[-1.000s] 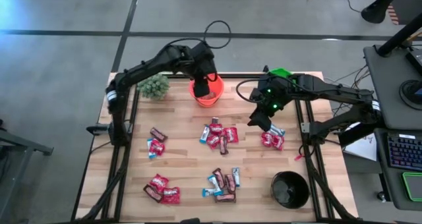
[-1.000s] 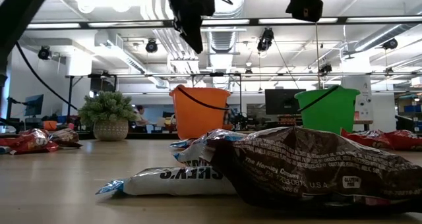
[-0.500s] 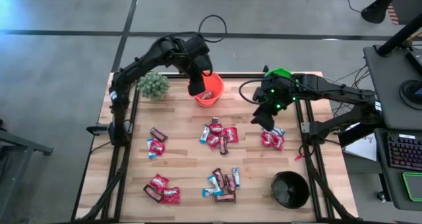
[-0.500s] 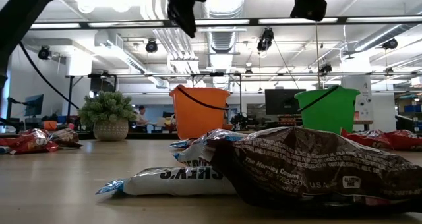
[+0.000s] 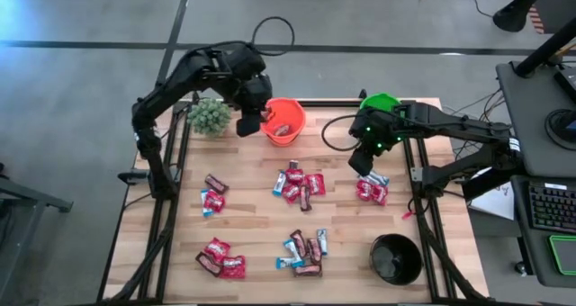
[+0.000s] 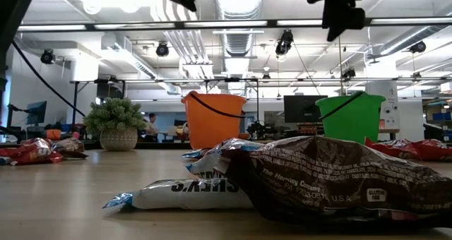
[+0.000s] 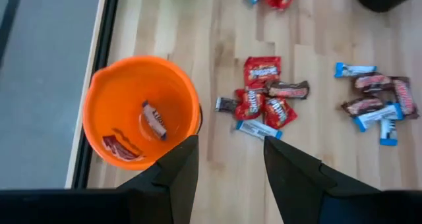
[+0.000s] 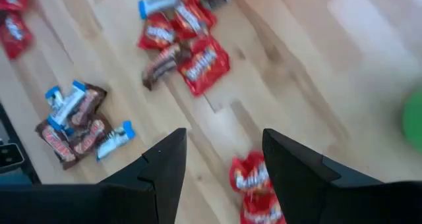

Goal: Sort candy
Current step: Put the red candy into the green bucket

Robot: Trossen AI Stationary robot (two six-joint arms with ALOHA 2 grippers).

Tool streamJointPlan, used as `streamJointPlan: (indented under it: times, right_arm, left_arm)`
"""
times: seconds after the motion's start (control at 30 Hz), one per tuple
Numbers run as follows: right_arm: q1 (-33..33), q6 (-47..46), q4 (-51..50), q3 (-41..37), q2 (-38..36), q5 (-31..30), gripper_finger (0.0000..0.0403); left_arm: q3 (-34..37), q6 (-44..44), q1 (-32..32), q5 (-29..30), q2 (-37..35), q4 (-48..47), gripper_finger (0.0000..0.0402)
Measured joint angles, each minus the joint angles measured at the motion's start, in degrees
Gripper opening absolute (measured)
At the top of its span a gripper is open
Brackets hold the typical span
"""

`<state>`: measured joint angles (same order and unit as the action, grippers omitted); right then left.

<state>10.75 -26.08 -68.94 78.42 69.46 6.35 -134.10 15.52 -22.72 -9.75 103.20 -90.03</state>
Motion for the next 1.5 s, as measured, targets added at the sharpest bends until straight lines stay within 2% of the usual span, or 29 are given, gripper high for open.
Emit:
streamJointPlan:
  times: [0.33,0.6,0.83,1.0,1.17,1.5]
  right_arm:
    - [0.0,-7.66,0.08,-3.81,2.56,-0.04,0.019]
    - [0.0,-9.41,0.13,-7.85,4.62,0.0,0.019]
    - [0.0,-15.73,0.42,-13.76,4.71,-0.02,0.019]
    - [0.0,-20.76,0.67,-18.39,4.71,0.09,0.0189]
    - [-0.68,-24.29,4.12,-21.2,4.69,1.27,0.0189]
    - [-4.57,-33.33,9.38,-25.73,4.69,1.2,0.0189]
  left_arm:
    - [3.43,0.95,0.07,-3.18,-6.87,0.05,0.0155]
    - [18.89,2.02,0.07,-3.29,-16.61,0.02,0.0155]
    - [33.4,2.04,0.07,-3.31,-24.84,4.65,0.0155]
    - [40.61,2.04,0.07,-3.31,-29.17,7.87,0.0155]
    - [43.69,2.02,0.07,-3.31,-31.2,9.15,0.0155]
    - [43.89,2.09,0.07,-3.31,-31.3,9.3,0.0155]
